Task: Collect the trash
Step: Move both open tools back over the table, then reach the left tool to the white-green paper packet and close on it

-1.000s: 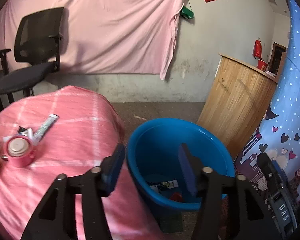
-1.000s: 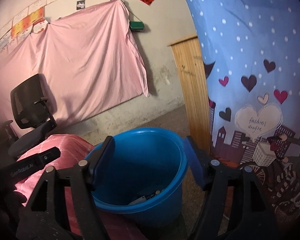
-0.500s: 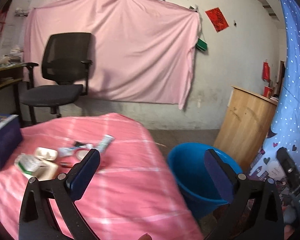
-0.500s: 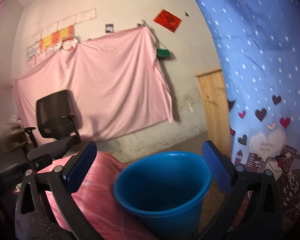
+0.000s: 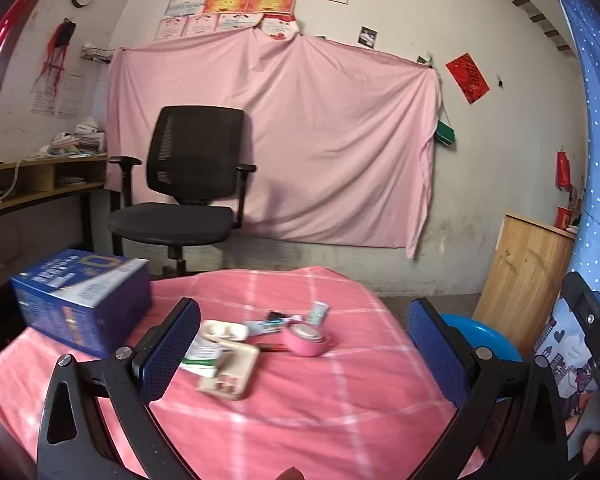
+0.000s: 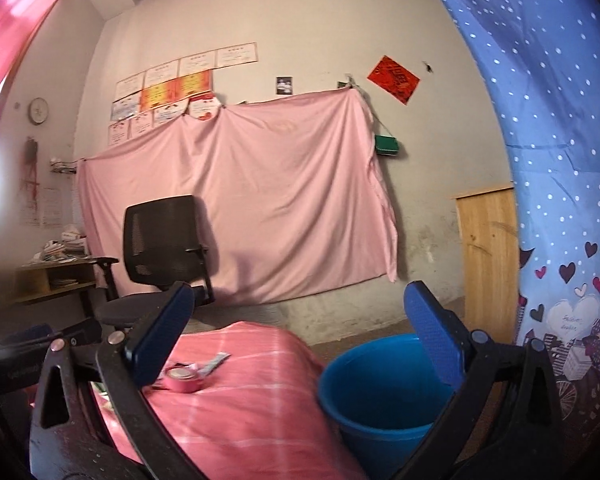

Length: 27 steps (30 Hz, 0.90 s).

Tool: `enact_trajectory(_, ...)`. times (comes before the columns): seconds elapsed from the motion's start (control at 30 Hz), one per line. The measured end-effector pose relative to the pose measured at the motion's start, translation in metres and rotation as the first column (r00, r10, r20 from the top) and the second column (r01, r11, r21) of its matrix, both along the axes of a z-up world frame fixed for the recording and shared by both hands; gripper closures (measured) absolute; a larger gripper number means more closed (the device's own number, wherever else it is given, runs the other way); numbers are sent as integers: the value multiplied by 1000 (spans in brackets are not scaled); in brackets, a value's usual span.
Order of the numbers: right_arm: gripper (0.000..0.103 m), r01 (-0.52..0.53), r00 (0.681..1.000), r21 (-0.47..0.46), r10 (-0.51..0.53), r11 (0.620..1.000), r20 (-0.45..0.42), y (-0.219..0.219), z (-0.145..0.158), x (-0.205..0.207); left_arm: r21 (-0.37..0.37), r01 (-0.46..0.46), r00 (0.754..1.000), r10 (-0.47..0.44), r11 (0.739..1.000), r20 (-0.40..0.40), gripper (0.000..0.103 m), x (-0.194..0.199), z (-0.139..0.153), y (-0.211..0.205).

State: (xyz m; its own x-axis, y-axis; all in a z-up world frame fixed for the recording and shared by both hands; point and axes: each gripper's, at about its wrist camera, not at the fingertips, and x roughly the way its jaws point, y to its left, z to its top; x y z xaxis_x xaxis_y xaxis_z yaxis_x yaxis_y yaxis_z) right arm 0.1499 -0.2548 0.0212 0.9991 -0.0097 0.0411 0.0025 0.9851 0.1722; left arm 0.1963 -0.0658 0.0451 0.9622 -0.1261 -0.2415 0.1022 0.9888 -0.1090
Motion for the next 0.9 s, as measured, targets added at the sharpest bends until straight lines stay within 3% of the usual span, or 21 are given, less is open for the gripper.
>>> enact_trajectory(0.17, 0, -20, 1000, -37, 20, 999, 0, 26, 5, -12, 27, -35, 999, 34, 999, 26, 1, -21, 2, 27)
enact_trajectory(0.6, 0, -83, 997, -108, 84, 991, -1, 81, 8, -28, 14, -114, 992, 113, 993, 53, 1, -52, -11, 98)
enact_trajectory(0.9, 0, -157, 987, -137, 151, 978, -57, 109, -6, -5, 28, -142, 989, 142, 989, 29, 1, -40, -32, 124)
